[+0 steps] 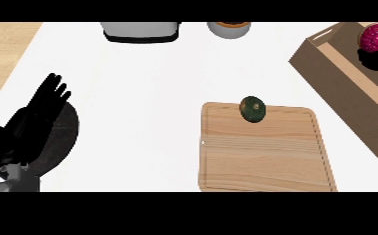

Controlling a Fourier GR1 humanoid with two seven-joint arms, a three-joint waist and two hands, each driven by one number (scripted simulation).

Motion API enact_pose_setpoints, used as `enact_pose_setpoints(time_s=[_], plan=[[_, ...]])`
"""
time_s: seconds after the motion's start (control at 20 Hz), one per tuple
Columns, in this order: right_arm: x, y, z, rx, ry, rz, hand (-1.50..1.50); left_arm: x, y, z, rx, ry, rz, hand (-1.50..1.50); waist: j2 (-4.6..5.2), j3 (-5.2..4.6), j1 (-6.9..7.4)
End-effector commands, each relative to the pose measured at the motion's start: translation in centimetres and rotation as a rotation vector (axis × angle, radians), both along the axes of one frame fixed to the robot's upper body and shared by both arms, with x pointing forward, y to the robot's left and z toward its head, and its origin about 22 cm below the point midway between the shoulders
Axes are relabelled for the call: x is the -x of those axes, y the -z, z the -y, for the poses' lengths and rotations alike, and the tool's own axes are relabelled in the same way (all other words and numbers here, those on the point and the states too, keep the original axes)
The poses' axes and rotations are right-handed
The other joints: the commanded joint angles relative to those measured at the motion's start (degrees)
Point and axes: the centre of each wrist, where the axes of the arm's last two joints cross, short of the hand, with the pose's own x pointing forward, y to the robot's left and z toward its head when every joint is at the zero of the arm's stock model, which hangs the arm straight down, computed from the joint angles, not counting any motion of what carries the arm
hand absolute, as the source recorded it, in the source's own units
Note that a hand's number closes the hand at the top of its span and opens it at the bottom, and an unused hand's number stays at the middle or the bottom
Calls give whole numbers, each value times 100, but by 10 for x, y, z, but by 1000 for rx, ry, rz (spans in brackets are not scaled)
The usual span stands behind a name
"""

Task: Pick the cupcake from the cutting board and place it in the cardboard box

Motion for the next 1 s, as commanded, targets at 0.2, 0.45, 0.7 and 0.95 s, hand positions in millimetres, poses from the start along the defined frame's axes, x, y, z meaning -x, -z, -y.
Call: enact_pose_setpoints(time_s=[0.2, 0.45, 0.7, 0.95], plan=[[-17, 47, 45, -24, -12, -22, 150, -12, -2, -17, -6, 2, -5, 0, 8, 1, 0], [-40, 81, 61, -90, -11, -104, 150, 3, 2, -10, -14, 39, 5, 0, 28, 5, 115], [-37, 111, 71, -234, 110, -261, -150, -8, -3, 9, -7, 18, 0, 0, 25, 5, 62], [-34, 128, 83, -268, -9, -261, -150, 0, -7, -6, 6, 11, 4, 0, 8, 4, 48]])
